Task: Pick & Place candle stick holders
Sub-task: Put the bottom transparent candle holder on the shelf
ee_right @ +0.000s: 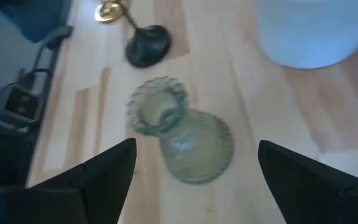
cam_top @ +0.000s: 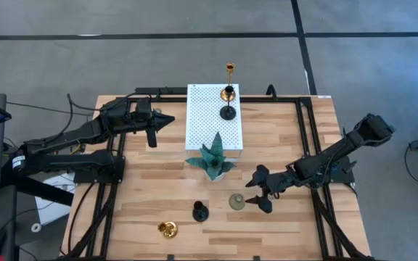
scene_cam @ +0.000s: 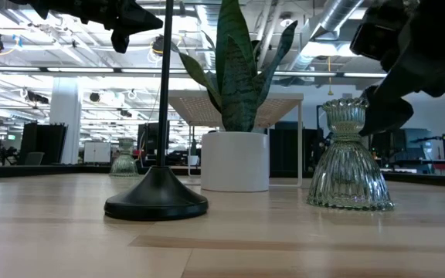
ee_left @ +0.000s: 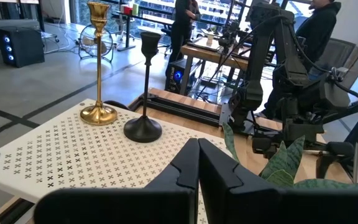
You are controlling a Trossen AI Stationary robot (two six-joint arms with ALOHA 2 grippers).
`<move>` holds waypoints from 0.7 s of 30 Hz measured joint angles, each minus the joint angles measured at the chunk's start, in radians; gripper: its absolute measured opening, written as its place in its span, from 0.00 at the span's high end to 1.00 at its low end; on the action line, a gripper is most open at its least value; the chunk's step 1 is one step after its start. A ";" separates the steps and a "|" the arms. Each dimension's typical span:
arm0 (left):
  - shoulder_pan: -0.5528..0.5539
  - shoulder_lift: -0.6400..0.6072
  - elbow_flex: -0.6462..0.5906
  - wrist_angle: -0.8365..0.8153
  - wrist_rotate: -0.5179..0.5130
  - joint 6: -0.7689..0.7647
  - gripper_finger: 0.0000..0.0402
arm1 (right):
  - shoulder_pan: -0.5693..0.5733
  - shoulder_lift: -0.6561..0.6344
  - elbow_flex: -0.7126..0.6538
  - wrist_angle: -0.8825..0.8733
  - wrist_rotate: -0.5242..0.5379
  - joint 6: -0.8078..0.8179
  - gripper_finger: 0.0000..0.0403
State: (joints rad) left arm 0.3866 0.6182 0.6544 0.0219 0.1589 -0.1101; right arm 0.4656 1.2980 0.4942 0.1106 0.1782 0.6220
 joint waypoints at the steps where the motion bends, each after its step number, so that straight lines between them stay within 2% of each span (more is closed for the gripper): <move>1: 0.000 0.000 0.000 0.000 0.000 0.000 0.99 | 0.001 0.000 0.000 0.003 -0.005 0.000 0.19; 9: 0.000 0.000 0.000 0.000 0.000 0.000 0.99 | 0.001 0.000 0.000 0.004 -0.023 -0.031 0.19; 14: 0.000 0.000 0.000 0.000 0.000 0.000 0.99 | 0.018 0.001 0.000 0.004 -0.023 -0.124 0.19; 21: 0.000 0.000 0.000 0.000 0.000 0.000 0.99 | 0.021 0.134 0.009 0.103 -0.020 -0.187 0.19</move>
State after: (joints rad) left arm 0.3866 0.6186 0.6544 0.0216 0.1589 -0.1101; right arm 0.4870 1.4322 0.5035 0.2134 0.1583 0.4347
